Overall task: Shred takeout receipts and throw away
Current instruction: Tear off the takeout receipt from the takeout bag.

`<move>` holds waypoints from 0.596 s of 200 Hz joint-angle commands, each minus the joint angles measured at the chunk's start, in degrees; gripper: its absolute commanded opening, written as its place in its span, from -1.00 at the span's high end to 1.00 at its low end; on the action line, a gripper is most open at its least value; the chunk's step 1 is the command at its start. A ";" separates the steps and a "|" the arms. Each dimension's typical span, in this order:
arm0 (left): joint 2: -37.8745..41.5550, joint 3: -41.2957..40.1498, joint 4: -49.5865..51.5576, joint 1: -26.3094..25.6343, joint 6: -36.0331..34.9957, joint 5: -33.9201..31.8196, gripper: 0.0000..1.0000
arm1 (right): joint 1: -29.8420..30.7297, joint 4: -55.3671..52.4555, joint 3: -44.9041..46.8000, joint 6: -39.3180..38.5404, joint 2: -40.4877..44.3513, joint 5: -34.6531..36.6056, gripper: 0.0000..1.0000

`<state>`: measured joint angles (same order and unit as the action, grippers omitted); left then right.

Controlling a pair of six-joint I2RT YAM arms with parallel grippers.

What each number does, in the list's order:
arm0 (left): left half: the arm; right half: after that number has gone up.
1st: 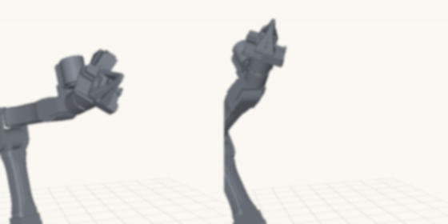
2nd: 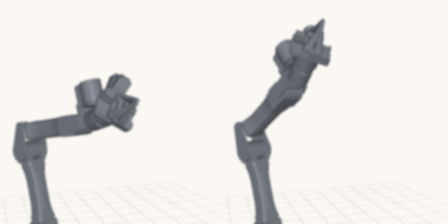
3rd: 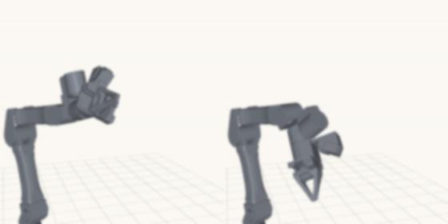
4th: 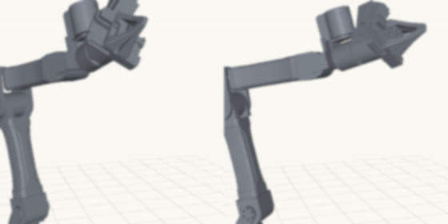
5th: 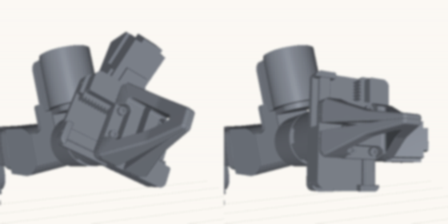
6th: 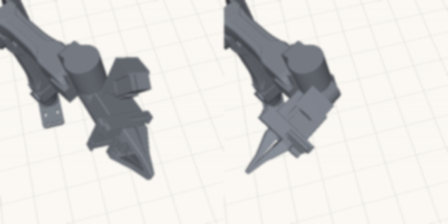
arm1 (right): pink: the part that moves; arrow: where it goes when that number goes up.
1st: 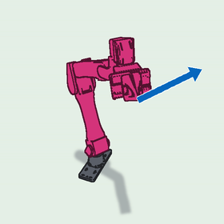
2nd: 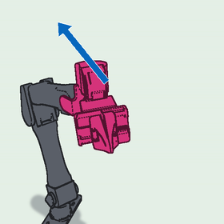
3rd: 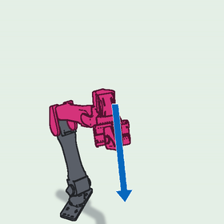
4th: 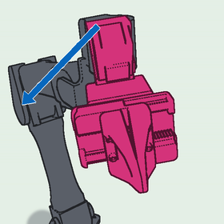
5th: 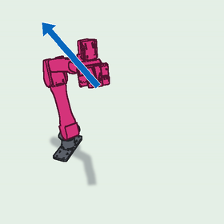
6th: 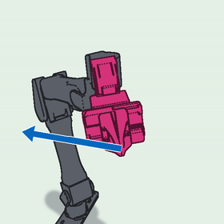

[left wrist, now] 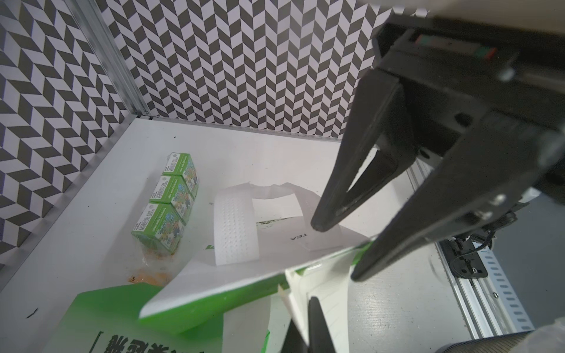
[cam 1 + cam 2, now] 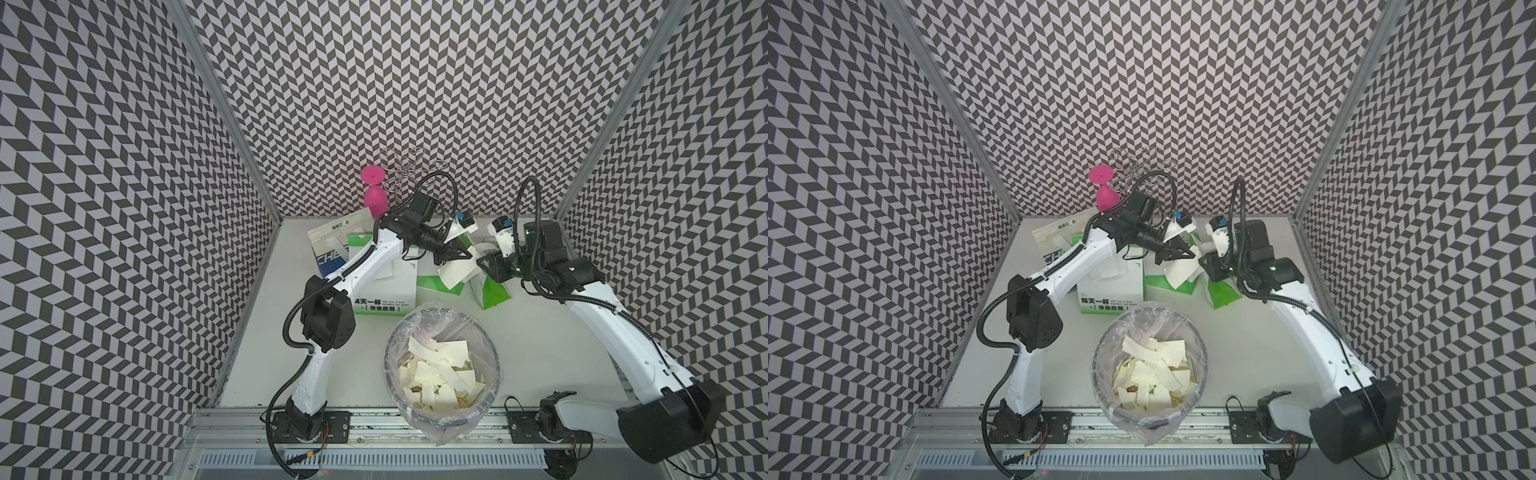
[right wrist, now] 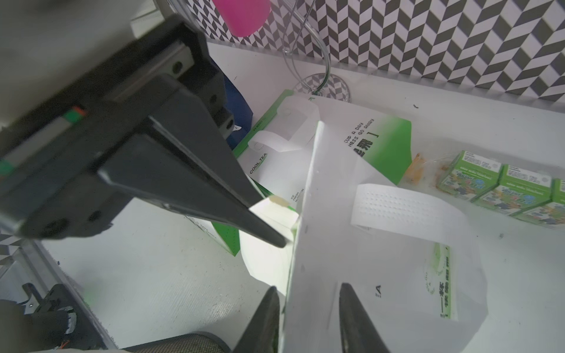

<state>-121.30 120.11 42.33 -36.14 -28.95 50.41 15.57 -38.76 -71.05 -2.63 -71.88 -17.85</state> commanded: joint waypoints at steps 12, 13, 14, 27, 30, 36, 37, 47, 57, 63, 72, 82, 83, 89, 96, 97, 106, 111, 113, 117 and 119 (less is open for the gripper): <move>0.09 1.88 1.33 0.54 -0.23 -0.03 1.00 | -0.79 0.08 1.26 -2.11 1.65 3.43 0.42; 0.14 1.83 1.34 0.54 -0.23 0.00 1.00 | -0.75 0.09 1.26 -2.11 1.65 3.47 0.43; 0.16 1.86 1.35 0.54 -0.23 0.02 1.00 | -0.74 0.13 1.26 -2.15 1.65 3.54 0.43; 0.31 1.88 1.25 0.52 -0.22 0.66 1.00 | -0.79 0.51 0.88 -2.24 1.05 3.24 0.52; 0.35 1.88 1.18 0.54 -0.15 0.80 1.00 | -0.79 0.57 0.72 -2.28 0.90 2.95 0.54; 0.36 1.88 1.18 0.54 -0.14 1.16 1.00 | -0.75 0.72 0.50 -2.24 0.56 2.46 0.55; 0.36 1.88 1.18 0.54 -0.14 1.21 1.00 | -0.73 0.80 0.49 -2.22 0.54 2.33 0.55; 0.36 1.88 1.06 0.53 -0.06 1.49 1.00 | -0.73 1.27 0.34 -2.45 -0.05 1.24 0.56; 0.36 1.88 1.19 0.54 -0.05 1.91 1.00 | -0.73 1.32 0.13 -2.80 -0.56 0.65 0.62; 0.37 1.88 1.41 0.54 -0.05 2.05 1.00 | -0.73 1.14 0.04 -3.09 -0.91 0.62 0.66; 0.53 1.96 1.73 0.54 -0.09 2.09 1.00 | -0.74 0.44 -0.29 -3.48 -1.45 1.32 0.73; 0.79 1.97 1.97 0.54 -0.14 2.21 1.00 | -0.79 -0.06 -0.46 -3.61 -1.83 2.40 0.77; 0.84 1.92 1.97 0.54 -0.14 2.26 1.00 | -0.80 -0.07 -0.48 -3.61 -1.84 2.52 0.78; 1.01 1.88 1.93 0.47 0.01 2.35 1.00 | -0.72 0.07 -0.21 -3.46 -1.98 3.43 0.81; 1.19 1.96 1.90 0.37 0.20 2.48 1.00 | -0.74 0.26 0.10 -3.08 -2.09 4.38 0.86; 1.21 1.96 1.93 0.37 0.25 2.53 1.00 | -0.77 0.31 0.15 -3.04 -2.15 4.44 0.86; 1.47 1.92 1.95 0.12 0.30 3.06 1.00 | -0.72 0.52 0.29 -2.95 -2.43 4.11 0.90; 1.54 1.88 2.01 0.02 0.30 3.50 1.00 | -0.72 0.61 0.25 -2.89 -2.63 3.78 0.93; 1.58 1.88 2.00 -0.05 0.30 3.60 1.00 | -0.76 0.62 0.22 -2.90 -2.74 3.54 0.95; 1.65 1.88 2.05 -0.11 0.30 3.86 1.00 | -0.72 0.62 0.16 -2.90 -2.90 3.25 0.97; 1.67 1.88 2.06 -0.15 0.30 3.96 1.00 | -0.72 0.62 0.13 -2.90 -2.98 3.04 0.98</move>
<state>-121.30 120.11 42.76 -35.99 -28.40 50.92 15.18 -38.65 -70.65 -5.04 -73.58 -16.73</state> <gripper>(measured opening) 0.047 0.048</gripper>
